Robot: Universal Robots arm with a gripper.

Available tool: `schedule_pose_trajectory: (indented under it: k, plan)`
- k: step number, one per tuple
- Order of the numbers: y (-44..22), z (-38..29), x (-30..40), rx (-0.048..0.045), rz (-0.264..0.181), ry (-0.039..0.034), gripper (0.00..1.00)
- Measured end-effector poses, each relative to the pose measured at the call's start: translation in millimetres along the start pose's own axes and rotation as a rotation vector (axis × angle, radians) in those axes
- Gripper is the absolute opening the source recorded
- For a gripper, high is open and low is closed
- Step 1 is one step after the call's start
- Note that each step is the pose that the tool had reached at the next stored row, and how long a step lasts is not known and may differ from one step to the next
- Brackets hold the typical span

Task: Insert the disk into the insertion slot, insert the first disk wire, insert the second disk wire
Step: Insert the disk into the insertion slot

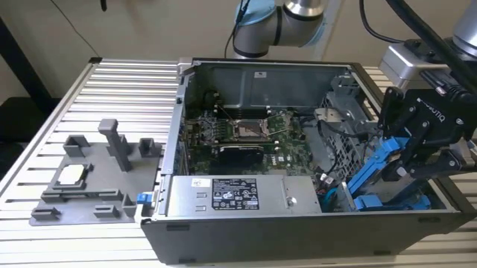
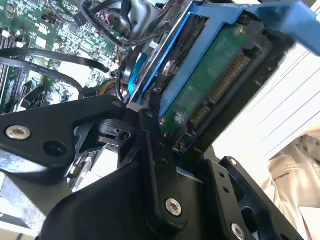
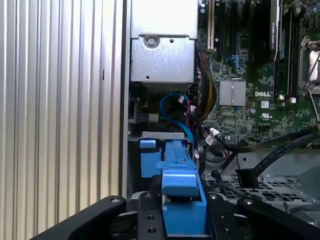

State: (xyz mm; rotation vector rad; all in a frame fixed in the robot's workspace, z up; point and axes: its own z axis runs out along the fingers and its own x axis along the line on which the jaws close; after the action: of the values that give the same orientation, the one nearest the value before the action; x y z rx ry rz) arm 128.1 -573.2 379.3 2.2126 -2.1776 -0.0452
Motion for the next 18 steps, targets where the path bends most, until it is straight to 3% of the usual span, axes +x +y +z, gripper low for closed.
schedule_pose_trajectory:
  k: [3, 9, 11, 13, 18]
  plan:
    - [0.0, -0.6, 0.1, 0.0000, 0.000, -0.0002, 0.47]
    - [0.0, -1.9, -1.0, 0.0006, 0.000, -0.0004, 0.47]
    - [0.0, -1.9, -2.2, 0.0007, 0.000, -0.0003, 0.45]
    - [0.0, -1.9, -3.2, 0.0006, 0.000, -0.0004, 0.32]
    - [0.1, -1.9, -5.3, 0.0014, 0.001, -0.0006, 0.32]
